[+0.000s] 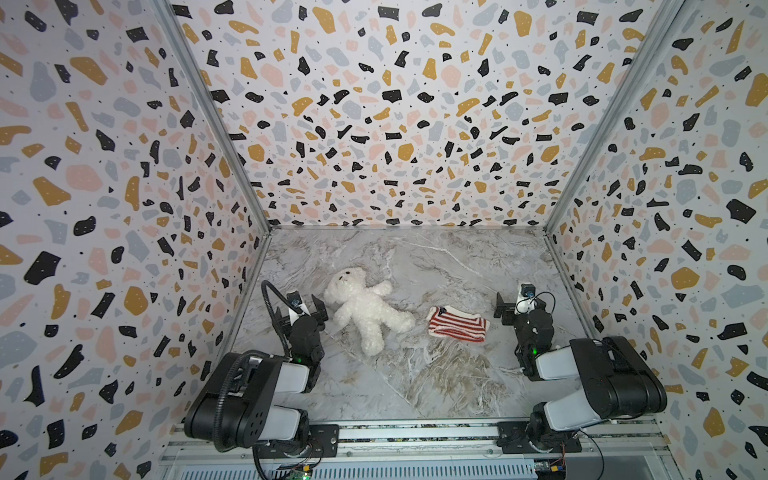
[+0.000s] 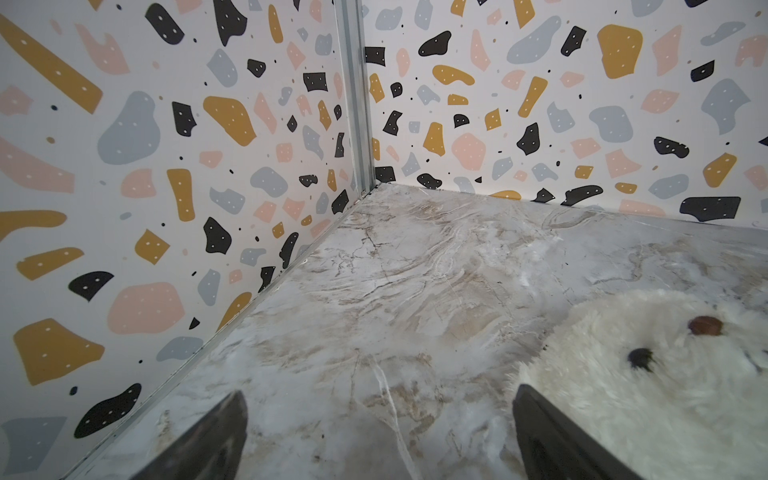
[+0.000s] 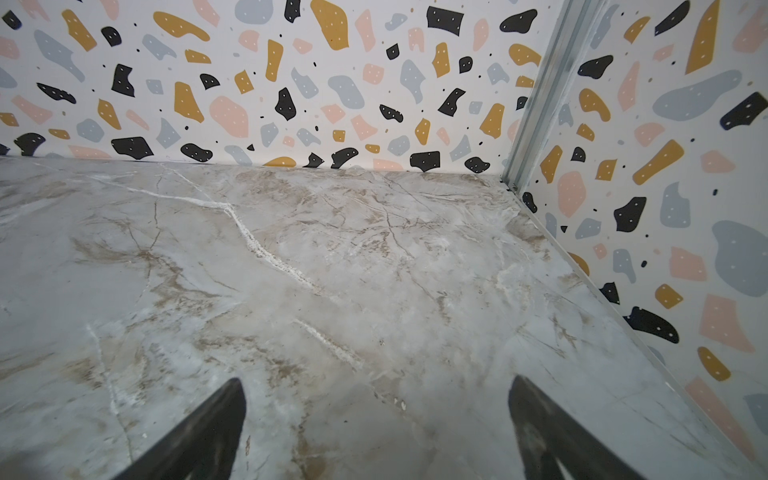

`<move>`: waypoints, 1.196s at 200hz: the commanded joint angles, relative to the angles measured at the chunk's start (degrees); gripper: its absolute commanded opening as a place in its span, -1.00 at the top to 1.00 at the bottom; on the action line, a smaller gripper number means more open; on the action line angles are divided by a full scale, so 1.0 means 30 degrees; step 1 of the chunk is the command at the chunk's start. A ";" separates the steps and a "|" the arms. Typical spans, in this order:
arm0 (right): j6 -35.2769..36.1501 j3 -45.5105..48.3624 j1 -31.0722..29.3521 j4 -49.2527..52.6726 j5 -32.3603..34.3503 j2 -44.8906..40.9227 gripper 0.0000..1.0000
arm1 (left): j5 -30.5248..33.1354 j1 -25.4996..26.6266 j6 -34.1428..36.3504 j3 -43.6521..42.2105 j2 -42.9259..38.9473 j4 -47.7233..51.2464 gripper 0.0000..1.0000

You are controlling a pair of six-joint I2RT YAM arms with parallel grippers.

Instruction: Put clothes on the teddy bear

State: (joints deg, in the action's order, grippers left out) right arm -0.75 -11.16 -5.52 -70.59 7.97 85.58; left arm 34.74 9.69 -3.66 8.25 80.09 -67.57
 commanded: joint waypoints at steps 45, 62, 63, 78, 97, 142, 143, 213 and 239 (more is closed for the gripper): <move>0.0104 -0.0133 0.0011 -0.0176 0.0038 -0.0195 -0.98 | -0.1231 -0.0097 0.0513 -0.0251 -0.0341 -0.1253 -0.99; 0.0327 -0.0378 -0.0155 0.0342 -0.0038 -0.0500 -0.98 | -0.1184 -0.0096 0.0402 -0.0547 -0.0879 -0.1449 -1.00; 0.0362 -0.0410 -0.0168 0.0481 -0.0058 -0.0524 -0.98 | -0.1211 -0.0111 0.0431 -0.0550 -0.0913 -0.1416 -1.00; 0.0434 -0.0556 -0.0237 0.1050 -0.0136 -0.0921 -0.98 | -0.1587 -0.0096 0.0593 -0.0625 -0.1532 -0.0992 -1.00; 0.0613 -0.0746 -0.0272 0.1785 -0.0375 -0.1345 -0.98 | -0.1645 -0.0097 0.0608 -0.0687 -0.2025 -0.0736 -1.00; 0.0344 -0.0690 -0.0387 0.2582 0.0273 -0.2334 -0.98 | -0.1603 -0.0098 0.0545 -0.0594 -0.3127 0.0423 -1.00; 0.0356 -0.0712 -0.0402 0.2596 0.0274 -0.2320 -0.98 | -0.1597 -0.0097 0.0546 -0.0588 -0.3150 0.0458 -1.00; 0.0017 -0.1521 -0.0837 0.6849 0.1542 -0.5563 -0.98 | -0.1957 -0.0105 -0.0839 0.1018 -0.7417 0.7064 -0.99; -0.3289 -0.4193 -0.1242 1.3334 0.3481 -0.7116 -0.98 | -0.4301 -0.0089 -0.2813 0.2689 -0.9315 1.0819 -0.99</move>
State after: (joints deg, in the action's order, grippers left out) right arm -1.91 -15.49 -8.34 -48.58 12.25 68.29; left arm 28.21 9.69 -6.20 11.09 56.60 -45.82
